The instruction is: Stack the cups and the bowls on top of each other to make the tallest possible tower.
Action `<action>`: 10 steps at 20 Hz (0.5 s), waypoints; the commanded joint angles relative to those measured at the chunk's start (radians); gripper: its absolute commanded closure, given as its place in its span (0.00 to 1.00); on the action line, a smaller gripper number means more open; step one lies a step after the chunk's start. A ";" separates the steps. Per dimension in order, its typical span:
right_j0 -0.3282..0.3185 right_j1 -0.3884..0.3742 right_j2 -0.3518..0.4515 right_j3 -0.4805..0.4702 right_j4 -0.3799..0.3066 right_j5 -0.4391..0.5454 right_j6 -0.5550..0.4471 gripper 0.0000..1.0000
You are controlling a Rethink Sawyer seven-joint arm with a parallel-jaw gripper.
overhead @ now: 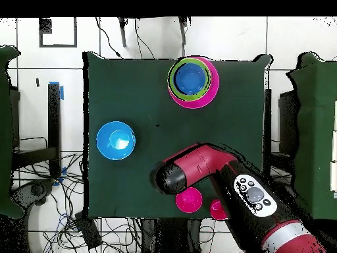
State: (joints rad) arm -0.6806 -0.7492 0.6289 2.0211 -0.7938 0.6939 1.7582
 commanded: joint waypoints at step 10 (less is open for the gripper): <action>0.123 0.076 -0.220 0.030 -0.133 -0.286 0.157 0.00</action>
State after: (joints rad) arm -0.5944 -0.7375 0.4963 2.0241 -0.8493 0.5040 1.7584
